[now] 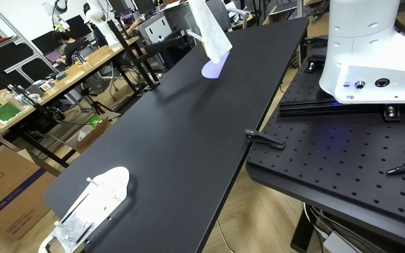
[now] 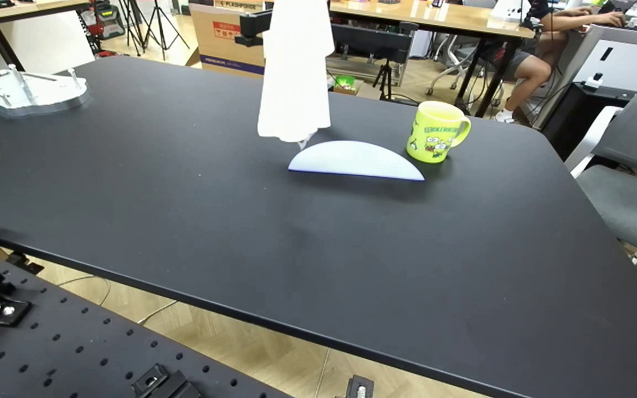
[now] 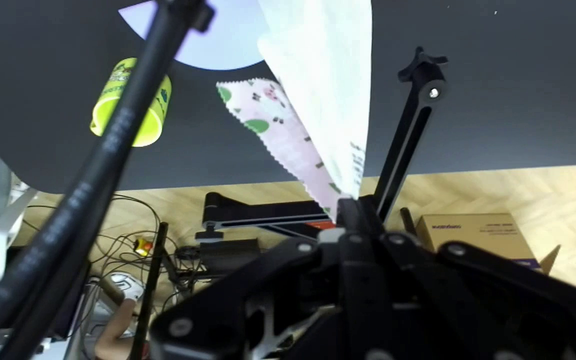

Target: Unhang the cloth from the stand,hang it back up and hang it again

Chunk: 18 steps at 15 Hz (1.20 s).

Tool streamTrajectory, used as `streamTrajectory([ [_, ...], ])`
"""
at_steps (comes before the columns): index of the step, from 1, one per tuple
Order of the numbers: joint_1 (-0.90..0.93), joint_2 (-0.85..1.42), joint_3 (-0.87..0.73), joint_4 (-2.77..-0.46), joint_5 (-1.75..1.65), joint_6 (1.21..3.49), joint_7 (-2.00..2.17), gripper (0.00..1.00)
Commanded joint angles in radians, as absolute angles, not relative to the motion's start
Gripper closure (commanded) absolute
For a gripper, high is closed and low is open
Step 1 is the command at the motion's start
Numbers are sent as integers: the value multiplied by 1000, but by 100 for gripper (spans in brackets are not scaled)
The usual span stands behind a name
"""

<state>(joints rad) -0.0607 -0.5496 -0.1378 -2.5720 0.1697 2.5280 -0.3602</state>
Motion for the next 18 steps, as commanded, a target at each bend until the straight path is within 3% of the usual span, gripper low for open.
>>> streamTrajectory([
  [1, -81, -588, -167, -2591, 141, 2550, -283, 100],
  [12, 19, -284, -262, -2459, 236, 2647, -356, 100],
  [13, 24, -259, -268, -2443, 255, 2635, -363, 74],
  [14, -2, -323, -239, -2505, 222, 2653, -344, 99],
  [18, -1, -257, -241, -2465, 242, 2653, -356, 74],
])
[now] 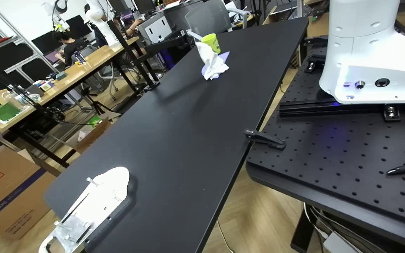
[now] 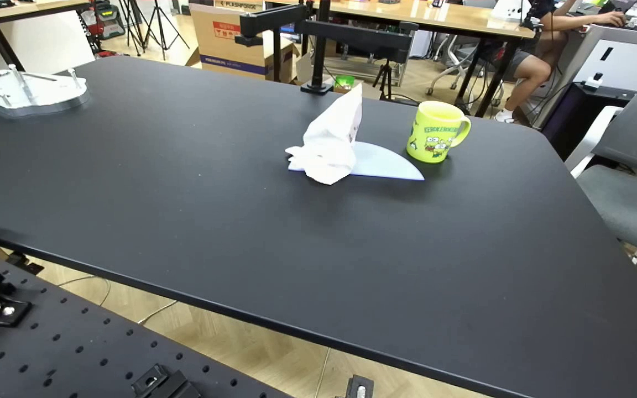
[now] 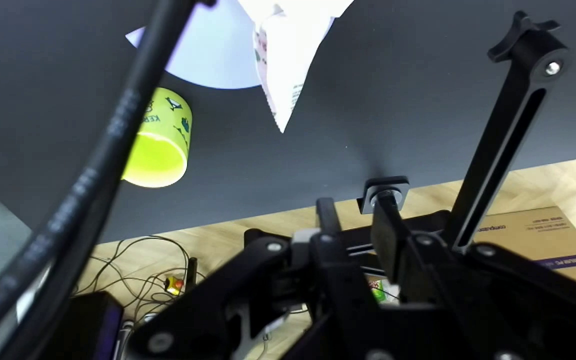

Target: Unhang the cloth from the stand,hang it back up and hang it again

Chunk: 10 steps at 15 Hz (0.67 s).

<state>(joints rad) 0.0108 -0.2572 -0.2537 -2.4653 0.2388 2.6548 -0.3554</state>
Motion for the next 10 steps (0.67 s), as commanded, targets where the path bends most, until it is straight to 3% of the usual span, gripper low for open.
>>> streamTrajectory([
  [1, -1, -257, -241, -2462, 242, 2652, -356, 74],
  [3, -1, -257, -242, -2460, 242, 2652, -356, 74],
  [4, 0, -257, -242, -2460, 242, 2652, -356, 49],
  [5, -12, -253, -230, -2466, 213, 2670, -340, 48],
  [10, -27, -198, -227, -2496, 157, 2835, -377, 16],
])
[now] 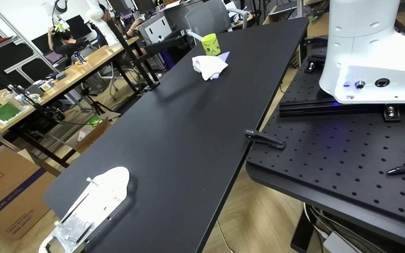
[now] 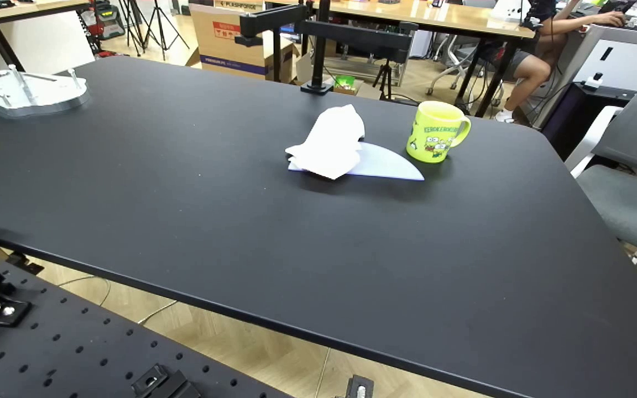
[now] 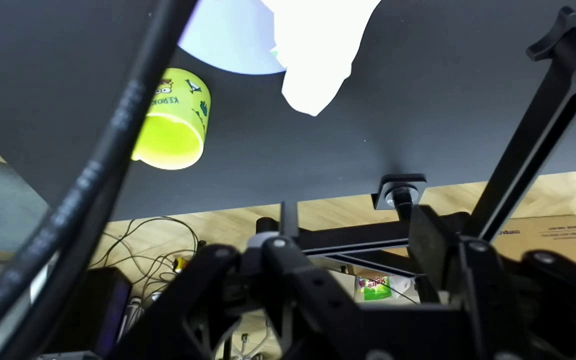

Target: Unhang the cloth from the stand,hang it back up and hang it again

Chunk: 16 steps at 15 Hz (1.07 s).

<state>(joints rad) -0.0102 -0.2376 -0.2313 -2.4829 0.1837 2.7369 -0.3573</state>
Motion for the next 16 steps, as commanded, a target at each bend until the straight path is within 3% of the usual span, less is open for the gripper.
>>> streamTrajectory([
  [1, -27, -179, -232, -2497, 155, 2863, -378, 8],
  [3, -6, -135, -256, -2493, 211, 2908, -409, 0],
  [4, -16, -173, -239, -2504, 184, 2871, -384, 12],
  [6, -15, -138, -246, -2504, 197, 2901, -398, 1],
  [16, -12, -122, -243, -2506, 199, 2936, -395, 0],
])
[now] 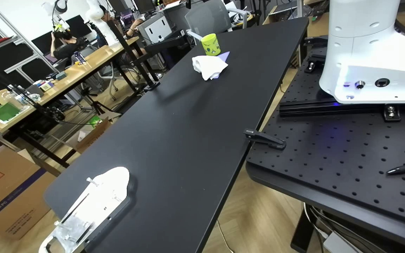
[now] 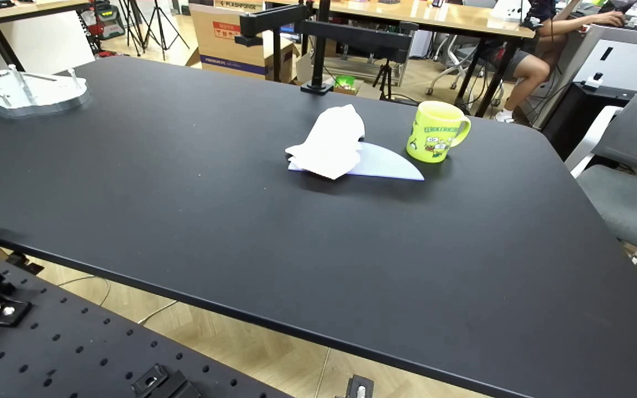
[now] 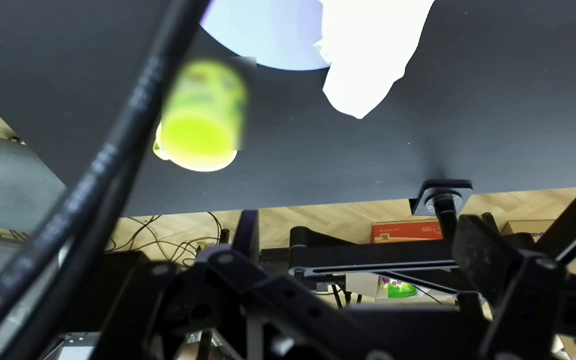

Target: Unhang the cloth from the stand,hang it back up and hang it again

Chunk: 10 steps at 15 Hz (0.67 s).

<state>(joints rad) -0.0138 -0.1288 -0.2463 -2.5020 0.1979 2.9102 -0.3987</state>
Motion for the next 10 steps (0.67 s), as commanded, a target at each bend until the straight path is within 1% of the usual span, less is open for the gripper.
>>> streamTrajectory([
  [1, 4, -118, -244, -2514, 227, 2952, -414, 0],
  [8, 168, -56, -253, -2582, 546, 3156, -656, 0],
  [10, 191, -25, -254, -2576, 608, 3200, -695, 0],
])
